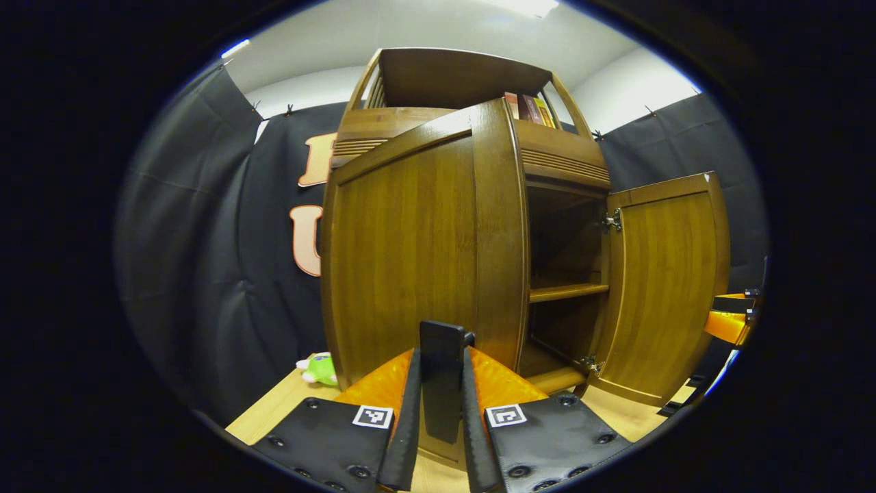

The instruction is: Open the right door of the double-door shoe cabinet with the right hand, and open the left door with the left hand.

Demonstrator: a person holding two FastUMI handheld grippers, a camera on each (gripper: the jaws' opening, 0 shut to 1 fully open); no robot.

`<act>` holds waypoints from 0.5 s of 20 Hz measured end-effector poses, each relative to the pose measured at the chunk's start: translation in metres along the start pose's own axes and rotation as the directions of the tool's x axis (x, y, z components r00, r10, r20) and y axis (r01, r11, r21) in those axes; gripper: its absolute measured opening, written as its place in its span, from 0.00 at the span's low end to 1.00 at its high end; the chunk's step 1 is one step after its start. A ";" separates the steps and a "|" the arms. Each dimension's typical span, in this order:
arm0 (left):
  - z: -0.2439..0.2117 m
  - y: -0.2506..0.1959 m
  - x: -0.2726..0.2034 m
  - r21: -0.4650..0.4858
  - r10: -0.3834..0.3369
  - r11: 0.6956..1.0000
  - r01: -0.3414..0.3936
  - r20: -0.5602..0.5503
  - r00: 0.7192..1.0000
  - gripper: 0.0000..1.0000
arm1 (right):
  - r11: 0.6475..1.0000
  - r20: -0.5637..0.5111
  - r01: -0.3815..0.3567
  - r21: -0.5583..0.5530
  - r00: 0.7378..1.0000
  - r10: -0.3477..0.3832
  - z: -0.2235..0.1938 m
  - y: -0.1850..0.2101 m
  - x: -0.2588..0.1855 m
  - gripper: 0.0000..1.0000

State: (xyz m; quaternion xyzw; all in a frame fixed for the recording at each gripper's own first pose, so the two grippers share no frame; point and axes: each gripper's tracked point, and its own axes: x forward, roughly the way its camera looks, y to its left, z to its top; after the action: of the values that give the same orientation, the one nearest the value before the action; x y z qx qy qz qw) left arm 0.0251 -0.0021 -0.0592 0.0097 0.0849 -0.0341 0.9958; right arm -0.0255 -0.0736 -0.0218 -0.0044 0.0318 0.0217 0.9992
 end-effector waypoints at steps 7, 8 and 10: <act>0.005 0.060 -0.040 0.022 0.075 0.997 -0.076 0.030 0.997 0.27 | 0.999 -0.009 -0.040 -0.003 0.999 0.040 0.000 0.031 0.006 1.00; 0.005 0.070 -0.043 0.025 0.087 0.996 -0.088 0.028 0.996 0.25 | 0.999 -0.008 -0.045 -0.007 0.999 0.045 0.000 0.037 0.006 1.00; 0.006 0.091 -0.049 0.034 0.116 0.993 -0.117 0.029 0.993 0.26 | 0.998 -0.005 -0.053 -0.018 0.999 0.053 0.000 0.048 0.007 1.00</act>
State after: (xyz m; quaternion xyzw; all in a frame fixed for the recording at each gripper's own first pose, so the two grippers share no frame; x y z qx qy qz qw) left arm -0.0157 0.0919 -0.0436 0.0319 0.0702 0.0226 0.9968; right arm -0.0209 -0.0252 -0.0222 -0.0124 0.0340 0.0484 0.9982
